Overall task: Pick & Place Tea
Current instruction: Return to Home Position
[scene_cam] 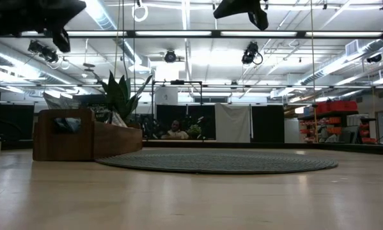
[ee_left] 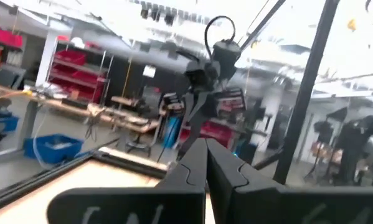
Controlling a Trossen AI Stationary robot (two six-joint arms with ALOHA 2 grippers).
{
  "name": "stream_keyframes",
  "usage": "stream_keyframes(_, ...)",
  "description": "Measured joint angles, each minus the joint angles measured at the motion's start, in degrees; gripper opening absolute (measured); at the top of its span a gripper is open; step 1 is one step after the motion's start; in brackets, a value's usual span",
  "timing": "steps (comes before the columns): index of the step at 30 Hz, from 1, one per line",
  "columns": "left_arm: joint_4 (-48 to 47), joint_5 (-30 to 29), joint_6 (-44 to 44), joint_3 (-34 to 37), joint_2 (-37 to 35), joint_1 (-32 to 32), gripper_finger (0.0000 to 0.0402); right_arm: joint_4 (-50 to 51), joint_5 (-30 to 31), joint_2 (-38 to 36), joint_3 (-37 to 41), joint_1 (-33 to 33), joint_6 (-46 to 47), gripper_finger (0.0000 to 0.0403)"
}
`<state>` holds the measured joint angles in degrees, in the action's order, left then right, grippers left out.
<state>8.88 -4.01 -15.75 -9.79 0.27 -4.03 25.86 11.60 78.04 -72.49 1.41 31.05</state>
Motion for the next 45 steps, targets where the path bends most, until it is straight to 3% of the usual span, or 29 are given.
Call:
stream_keyframes(6, 7.8, 0.1, -2.4, 5.7, 0.0, 0.0, 0.0002, 0.0, 0.0, 0.0, 0.0, 0.0, 1.4, 0.0000)
stream_keyframes(19, 3.6, 0.1, -2.1, 6.6, 0.0, 0.0, 0.0002, 0.0, 0.0, 0.0, 0.0, 0.0, 2.1, 0.0000)
stream_keyframes(25, 6.7, 0.1, -3.3, 8.9, 0.0, 0.0, 0.0002, 0.0, 0.0, 0.0, 0.0, 0.0, 2.1, 0.0000)
stream_keyframes(41, -1.5, -1.0, -3.1, 9.3, 0.9, 0.0, 0.0002, 5.1, 0.0, 0.0, 0.0, 0.0, 0.9, 0.0000)
stream_keyframes(45, -3.4, -1.0, 0.9, 9.3, 0.9, 0.0, 0.0002, 7.5, 0.0, 0.0, 0.0, 0.1, -1.1, 0.0000)
